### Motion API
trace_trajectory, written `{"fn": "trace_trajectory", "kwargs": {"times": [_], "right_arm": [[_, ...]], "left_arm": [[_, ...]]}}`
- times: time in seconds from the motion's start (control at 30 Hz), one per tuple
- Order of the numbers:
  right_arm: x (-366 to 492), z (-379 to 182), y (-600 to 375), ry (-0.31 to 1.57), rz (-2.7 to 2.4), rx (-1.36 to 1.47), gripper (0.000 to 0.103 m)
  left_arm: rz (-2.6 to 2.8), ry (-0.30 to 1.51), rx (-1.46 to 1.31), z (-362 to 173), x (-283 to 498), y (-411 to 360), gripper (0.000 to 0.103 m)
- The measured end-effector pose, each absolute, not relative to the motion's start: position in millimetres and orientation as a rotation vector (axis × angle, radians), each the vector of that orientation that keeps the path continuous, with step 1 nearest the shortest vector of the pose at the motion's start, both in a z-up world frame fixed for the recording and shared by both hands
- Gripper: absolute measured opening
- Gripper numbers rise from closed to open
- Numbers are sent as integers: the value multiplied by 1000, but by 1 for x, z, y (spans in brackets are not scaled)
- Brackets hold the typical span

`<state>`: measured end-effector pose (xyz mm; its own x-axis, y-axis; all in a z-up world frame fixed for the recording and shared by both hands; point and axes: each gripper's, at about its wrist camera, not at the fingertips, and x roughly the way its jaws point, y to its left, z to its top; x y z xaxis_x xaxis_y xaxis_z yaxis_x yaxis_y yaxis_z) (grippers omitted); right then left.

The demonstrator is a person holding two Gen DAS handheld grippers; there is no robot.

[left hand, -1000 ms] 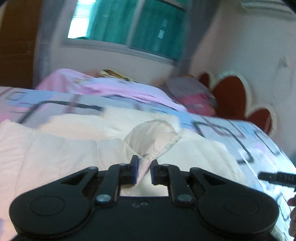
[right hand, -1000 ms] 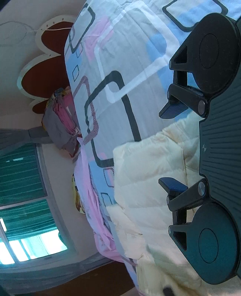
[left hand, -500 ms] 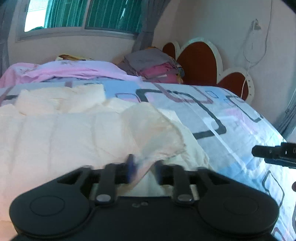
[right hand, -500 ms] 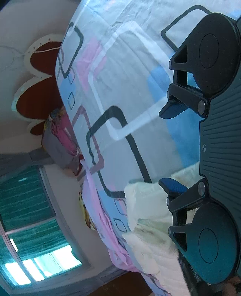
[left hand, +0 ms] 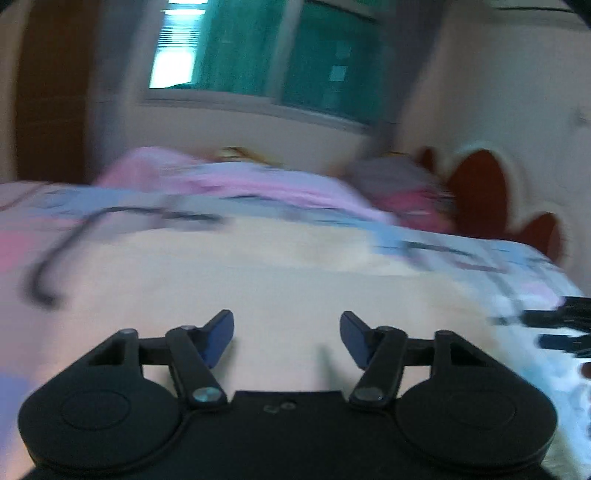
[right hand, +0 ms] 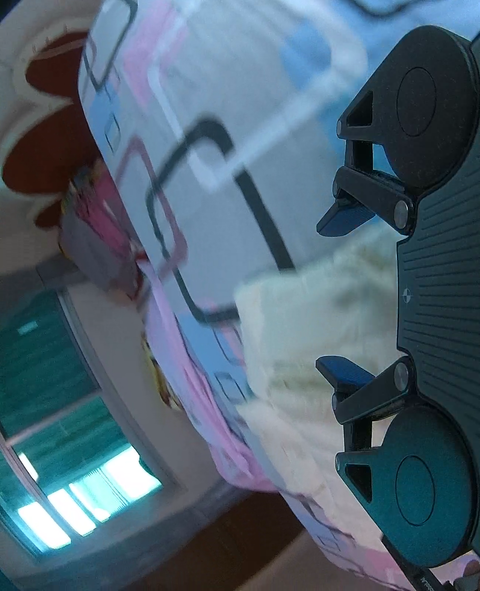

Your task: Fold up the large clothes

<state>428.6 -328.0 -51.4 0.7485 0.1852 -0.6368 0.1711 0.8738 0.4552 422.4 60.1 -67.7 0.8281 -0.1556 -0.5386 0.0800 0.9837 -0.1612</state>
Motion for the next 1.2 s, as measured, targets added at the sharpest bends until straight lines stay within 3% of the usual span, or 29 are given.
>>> {"fn": "trace_trajectory", "kwargs": {"times": [0.23, 0.27, 0.3, 0.33, 0.4, 0.7, 0.73, 0.77, 0.8, 0.87, 0.93, 0.97, 1.07, 1.13, 1.2], "right_arm": [[459, -75, -290, 794, 111, 555, 70], [461, -77, -288, 798, 121, 552, 42], [464, -78, -286, 817, 134, 547, 21], [463, -78, -285, 819, 127, 544, 13], [454, -73, -282, 805, 119, 516, 8], [441, -73, -275, 797, 16, 437, 9], [438, -65, -276, 762, -29, 413, 28], [435, -55, -278, 714, -69, 394, 64], [433, -46, -279, 652, -75, 389, 70], [447, -37, -274, 640, -20, 368, 66], [467, -32, -256, 647, 40, 297, 50], [479, -32, -245, 654, 71, 250, 47], [508, -49, -225, 699, 84, 144, 46], [523, -74, -224, 783, 38, 92, 46], [530, -95, -234, 827, 57, 126, 46]], "left_arm": [[-22, 662, -181, -91, 432, 132, 57], [-34, 679, -189, -96, 436, 134, 57], [-37, 687, -187, -100, 440, 135, 57], [-39, 689, -186, -102, 440, 137, 57], [-48, 685, -182, -105, 441, 137, 57], [-99, 708, -134, -110, 444, 145, 57], [-99, 694, -128, -105, 444, 146, 61], [-97, 672, -118, -100, 445, 147, 68], [-89, 648, -102, -93, 449, 149, 81], [-89, 626, -85, -86, 462, 151, 81], [-114, 632, -87, -83, 484, 149, 75], [-130, 633, -80, -83, 494, 146, 75], [-152, 656, -28, -92, 522, 136, 75], [-160, 707, -6, -106, 540, 137, 84], [-175, 726, -12, -120, 547, 143, 84]]}}
